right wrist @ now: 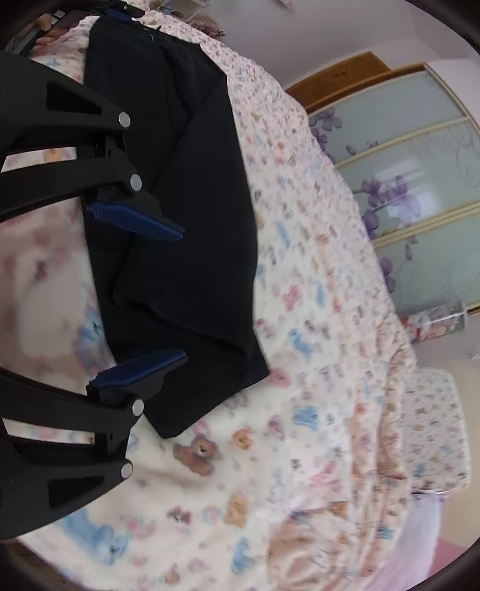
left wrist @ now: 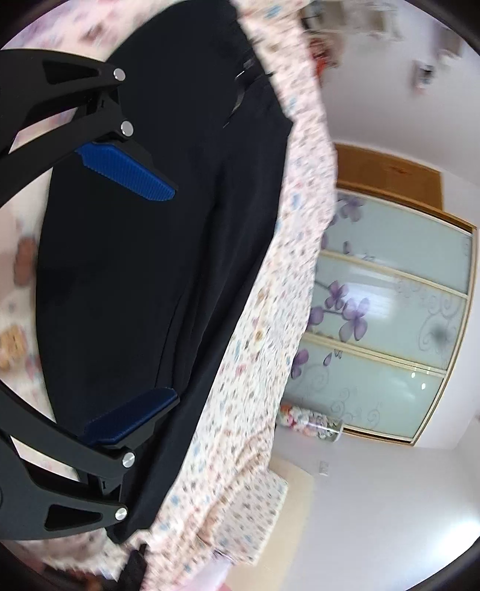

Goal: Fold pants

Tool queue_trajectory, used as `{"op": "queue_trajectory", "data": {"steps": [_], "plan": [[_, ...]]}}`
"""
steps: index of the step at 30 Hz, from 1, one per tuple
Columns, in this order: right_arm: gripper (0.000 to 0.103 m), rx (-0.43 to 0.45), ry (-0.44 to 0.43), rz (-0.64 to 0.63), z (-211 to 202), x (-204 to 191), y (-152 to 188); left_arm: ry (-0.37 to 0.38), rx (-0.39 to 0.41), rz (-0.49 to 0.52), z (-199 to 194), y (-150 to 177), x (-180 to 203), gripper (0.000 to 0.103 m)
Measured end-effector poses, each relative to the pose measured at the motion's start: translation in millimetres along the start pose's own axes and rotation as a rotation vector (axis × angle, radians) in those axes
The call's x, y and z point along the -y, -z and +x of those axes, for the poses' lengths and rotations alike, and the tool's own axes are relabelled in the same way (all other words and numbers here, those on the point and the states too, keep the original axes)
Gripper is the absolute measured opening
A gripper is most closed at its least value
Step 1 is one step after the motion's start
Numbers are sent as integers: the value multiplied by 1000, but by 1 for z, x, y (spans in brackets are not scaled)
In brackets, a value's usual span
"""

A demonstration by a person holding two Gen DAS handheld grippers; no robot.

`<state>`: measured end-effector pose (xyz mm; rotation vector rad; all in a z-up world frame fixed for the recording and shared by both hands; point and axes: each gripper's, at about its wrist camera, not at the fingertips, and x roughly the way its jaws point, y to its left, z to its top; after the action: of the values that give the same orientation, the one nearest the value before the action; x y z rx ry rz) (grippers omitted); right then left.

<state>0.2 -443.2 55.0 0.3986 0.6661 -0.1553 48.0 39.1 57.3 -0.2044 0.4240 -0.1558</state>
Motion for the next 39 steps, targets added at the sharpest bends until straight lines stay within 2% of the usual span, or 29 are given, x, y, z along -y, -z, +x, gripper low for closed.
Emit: {"op": "queue_trajectory", "data": {"steps": [2, 4, 7, 8, 10, 13, 17, 18, 19, 21, 25, 30, 32, 34, 36, 39], "plan": [[63, -47, -104, 67, 1, -10, -3, -32, 11, 24, -5, -5, 3, 101], [59, -134, -255, 234, 16, -21, 0, -45, 15, 38, -7, -8, 7, 101], [49, -253, -340, 420, 47, -31, 12, -67, 15, 68, -11, -10, 13, 101], [49, -271, -343, 451, 54, -33, 16, -71, 18, 79, -12, -10, 13, 101], [46, -293, -297, 529, 70, -33, 23, -87, 30, 114, -16, -8, 12, 101], [46, -250, -233, 656, 80, -18, 26, -101, 36, 143, -20, -9, 6, 101], [41, -190, -163, 775, 85, 3, 28, -93, 31, 112, -22, -11, -6, 101], [35, -172, -138, 794, 85, 7, 29, -92, 27, 103, -21, -11, -8, 101], [24, -154, -119, 810, 85, 10, 30, -93, 24, 98, -20, -11, -9, 101], [7, -106, -97, 817, 83, 19, 31, -94, 14, 87, -18, -12, -12, 101], [6, 1, -64, 737, 66, 16, 38, -57, -25, 74, -8, -23, -22, 101], [6, 37, -41, 675, 71, 17, 50, 13, -93, -6, 25, -69, -49, 101], [5, 63, -19, 615, 70, 15, 49, 48, -128, -61, 49, -95, -63, 101], [6, 106, 12, 531, 70, 7, 52, 49, -164, -104, 78, -119, -73, 101], [6, 128, 12, 515, 68, 5, 56, 26, -201, -117, 110, -137, -80, 101], [6, 134, -1, 511, 67, 10, 59, -61, -286, -146, 180, -159, -95, 101]]}}
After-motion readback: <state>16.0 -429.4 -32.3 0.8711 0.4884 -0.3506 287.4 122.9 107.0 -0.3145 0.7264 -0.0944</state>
